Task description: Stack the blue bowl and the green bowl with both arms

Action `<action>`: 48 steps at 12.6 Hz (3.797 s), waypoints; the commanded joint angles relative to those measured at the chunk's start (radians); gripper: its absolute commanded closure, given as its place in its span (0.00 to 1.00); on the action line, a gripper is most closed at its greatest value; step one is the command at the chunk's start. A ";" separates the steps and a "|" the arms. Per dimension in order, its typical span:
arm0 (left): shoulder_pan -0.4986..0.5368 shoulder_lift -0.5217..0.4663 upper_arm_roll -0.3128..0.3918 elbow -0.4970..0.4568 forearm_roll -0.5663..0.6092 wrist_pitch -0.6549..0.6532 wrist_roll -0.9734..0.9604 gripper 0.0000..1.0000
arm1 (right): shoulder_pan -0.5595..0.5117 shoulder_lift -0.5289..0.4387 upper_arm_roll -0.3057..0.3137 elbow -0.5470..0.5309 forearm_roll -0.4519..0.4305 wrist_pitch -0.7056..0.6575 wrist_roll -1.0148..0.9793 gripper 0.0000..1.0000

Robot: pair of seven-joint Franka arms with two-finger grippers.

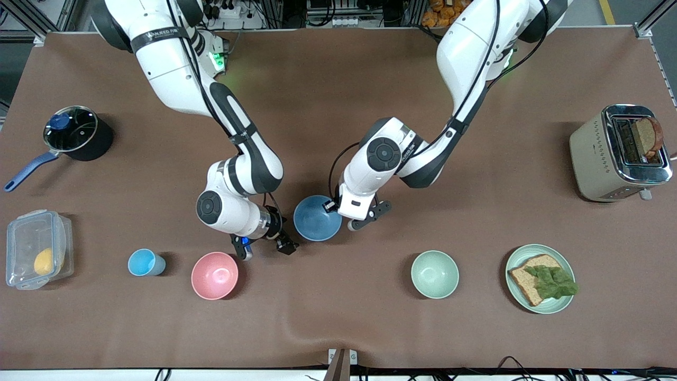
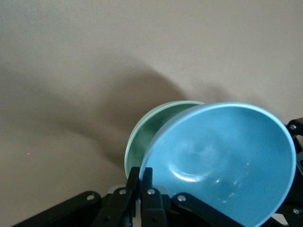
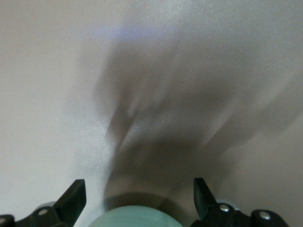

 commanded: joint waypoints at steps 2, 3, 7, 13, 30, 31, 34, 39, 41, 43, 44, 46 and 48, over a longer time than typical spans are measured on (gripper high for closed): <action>-0.016 0.024 0.012 0.031 0.026 0.010 -0.030 1.00 | 0.007 0.007 0.002 0.009 -0.028 0.006 0.032 0.00; -0.016 0.031 0.012 0.031 0.026 0.021 -0.030 1.00 | 0.001 0.005 0.002 0.009 -0.039 0.006 0.031 0.00; -0.016 0.047 0.011 0.030 0.026 0.022 -0.030 1.00 | -0.005 0.002 0.002 0.000 -0.043 -0.002 0.029 0.00; -0.023 0.051 0.011 0.022 0.025 0.022 -0.032 1.00 | 0.004 0.002 0.002 -0.002 -0.080 -0.003 0.029 0.00; -0.017 -0.017 0.050 0.018 0.031 0.016 -0.029 0.00 | 0.010 0.002 0.000 -0.008 -0.114 -0.003 0.028 0.00; -0.011 -0.058 0.058 0.015 0.037 0.007 -0.029 0.00 | 0.010 0.002 0.002 -0.010 -0.114 -0.005 0.026 0.00; 0.075 -0.205 0.058 -0.005 0.092 -0.121 -0.021 0.00 | 0.001 -0.001 0.002 -0.036 -0.128 -0.011 -0.059 0.00; 0.254 -0.477 0.051 -0.011 0.112 -0.479 0.145 0.00 | -0.080 -0.083 -0.003 -0.039 -0.129 -0.231 -0.320 0.00; 0.335 -0.561 0.049 -0.015 0.111 -0.606 0.333 0.00 | -0.094 -0.148 -0.011 -0.062 -0.150 -0.294 -0.377 0.00; 0.421 -0.627 0.046 -0.016 0.103 -0.729 0.526 0.00 | -0.095 -0.249 -0.012 -0.140 -0.282 -0.302 -0.418 0.00; 0.464 -0.664 0.044 -0.025 0.098 -0.763 0.648 0.00 | -0.101 -0.295 -0.012 -0.181 -0.319 -0.308 -0.457 0.00; 0.501 -0.713 0.061 -0.065 0.097 -0.804 0.814 0.00 | -0.130 -0.387 -0.014 -0.270 -0.327 -0.325 -0.562 0.00; 0.509 -0.732 0.100 -0.073 0.097 -0.826 0.926 0.00 | -0.182 -0.514 -0.029 -0.344 -0.393 -0.400 -0.705 0.00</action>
